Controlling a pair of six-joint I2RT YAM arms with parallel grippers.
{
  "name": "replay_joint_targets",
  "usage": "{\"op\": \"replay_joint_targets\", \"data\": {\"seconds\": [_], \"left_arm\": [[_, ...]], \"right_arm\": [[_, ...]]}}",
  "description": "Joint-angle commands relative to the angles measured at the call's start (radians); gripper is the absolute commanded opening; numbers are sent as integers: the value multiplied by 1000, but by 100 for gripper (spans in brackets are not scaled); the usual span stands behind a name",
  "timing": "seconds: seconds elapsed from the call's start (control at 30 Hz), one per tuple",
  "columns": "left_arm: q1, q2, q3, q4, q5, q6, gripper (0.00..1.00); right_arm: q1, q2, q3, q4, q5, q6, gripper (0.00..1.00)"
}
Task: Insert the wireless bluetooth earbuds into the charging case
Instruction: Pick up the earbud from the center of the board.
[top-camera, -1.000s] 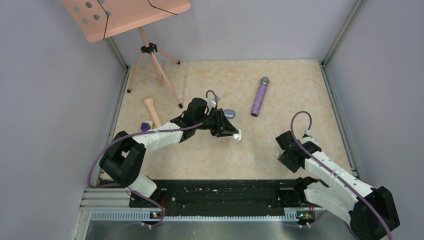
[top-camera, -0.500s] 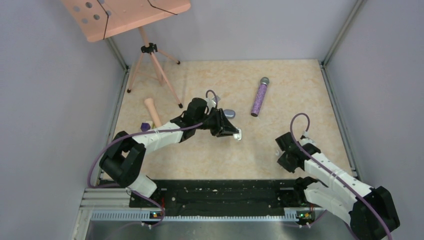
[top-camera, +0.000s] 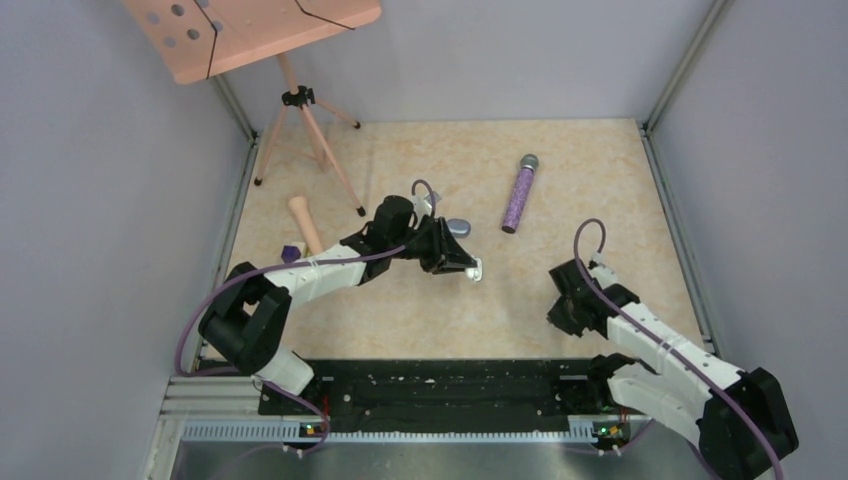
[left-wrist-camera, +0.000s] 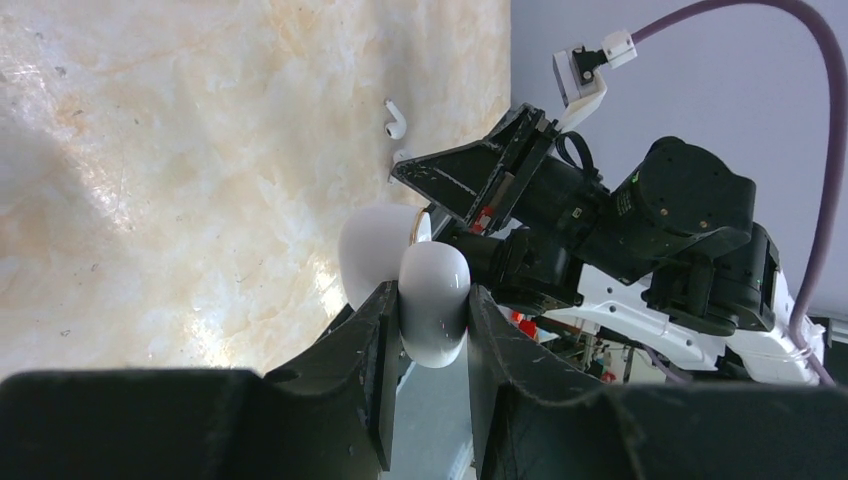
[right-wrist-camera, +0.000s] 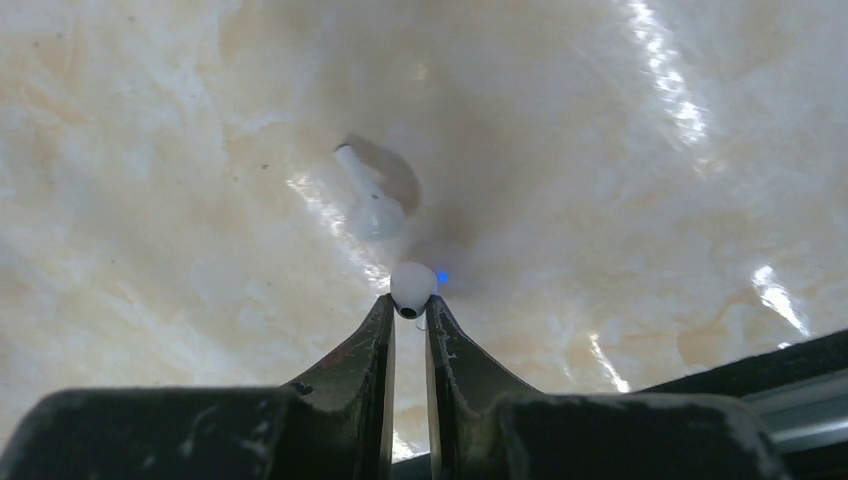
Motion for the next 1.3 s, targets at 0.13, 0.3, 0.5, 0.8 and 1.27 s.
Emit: {"op": "replay_joint_targets", "data": {"seconds": [0.13,0.3,0.5,0.8,1.27], "left_arm": [[26,-57,30,-31,13,65,0],[30,-65,37,-50,10,77,0],[31,-57,39,-52,12,78,0],[32,-54,32,-48,16,75,0],[32,-57,24,-40,17,71,0]], "right_arm": [[3,193,96,235,-131,-130,8],[10,291,160,298,-180,-194,26],[16,343,220,310,-200,-262,32],[14,217,172,257,-79,-291,24],[13,316,170,284,-101,-352,18]]}}
